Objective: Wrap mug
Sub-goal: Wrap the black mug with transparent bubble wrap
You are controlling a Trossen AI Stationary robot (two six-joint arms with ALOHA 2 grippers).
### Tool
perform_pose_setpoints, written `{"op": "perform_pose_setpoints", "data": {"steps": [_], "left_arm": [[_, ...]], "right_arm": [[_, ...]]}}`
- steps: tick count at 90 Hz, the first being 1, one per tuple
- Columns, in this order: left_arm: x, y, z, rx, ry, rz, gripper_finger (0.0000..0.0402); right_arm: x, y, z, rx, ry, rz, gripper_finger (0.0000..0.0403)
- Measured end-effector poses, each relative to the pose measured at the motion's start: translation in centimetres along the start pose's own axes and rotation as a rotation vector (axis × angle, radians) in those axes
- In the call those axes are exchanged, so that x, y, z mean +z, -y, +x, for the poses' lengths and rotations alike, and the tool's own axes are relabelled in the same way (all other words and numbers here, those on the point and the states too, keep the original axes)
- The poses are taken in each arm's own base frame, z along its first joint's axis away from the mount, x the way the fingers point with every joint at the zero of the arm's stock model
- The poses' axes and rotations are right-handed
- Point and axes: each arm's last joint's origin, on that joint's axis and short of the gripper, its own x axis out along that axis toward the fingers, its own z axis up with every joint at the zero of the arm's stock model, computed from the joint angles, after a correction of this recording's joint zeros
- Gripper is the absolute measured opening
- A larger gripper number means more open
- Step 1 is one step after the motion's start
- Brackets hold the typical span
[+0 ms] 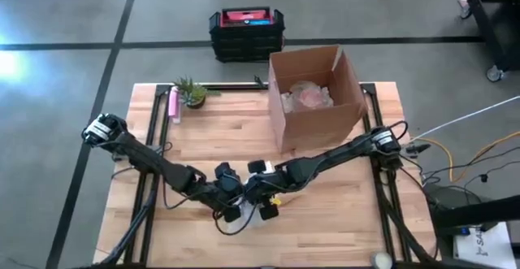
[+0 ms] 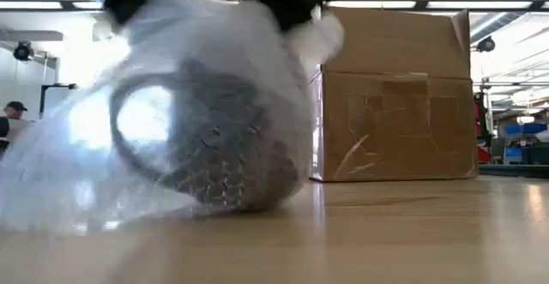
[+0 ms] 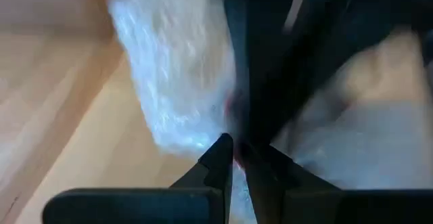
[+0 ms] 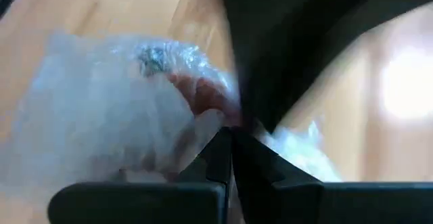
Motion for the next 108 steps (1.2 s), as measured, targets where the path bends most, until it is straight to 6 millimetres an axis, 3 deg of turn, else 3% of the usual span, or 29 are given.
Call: {"op": "perform_pose_setpoints", "data": {"steps": [39,67,84,97,108], "left_arm": [[-1.0,0.3,1.5,-0.006,-0.013,0.011,0.0022],[-1.6,0.3,2.5,-0.037,-0.048,0.013,0.0022],[-1.6,0.3,2.5,-0.036,-0.05,0.016,0.0022],[-1.7,0.3,2.5,-0.035,-0.051,0.019,0.0022],[-1.7,0.3,2.5,-0.035,-0.052,0.015,0.0022]], "right_arm": [[0.0,-0.2,-0.1,0.025,0.004,0.002,0.0],[0.9,0.1,-4.1,0.02,-0.034,-0.01,0.0],[1.1,0.3,-8.2,0.003,-0.119,-0.014,0.0],[-0.7,0.7,-11.0,-0.106,-0.268,0.047,0.0],[-3.0,0.9,-10.8,-0.188,-0.349,0.102,0.0]]}}
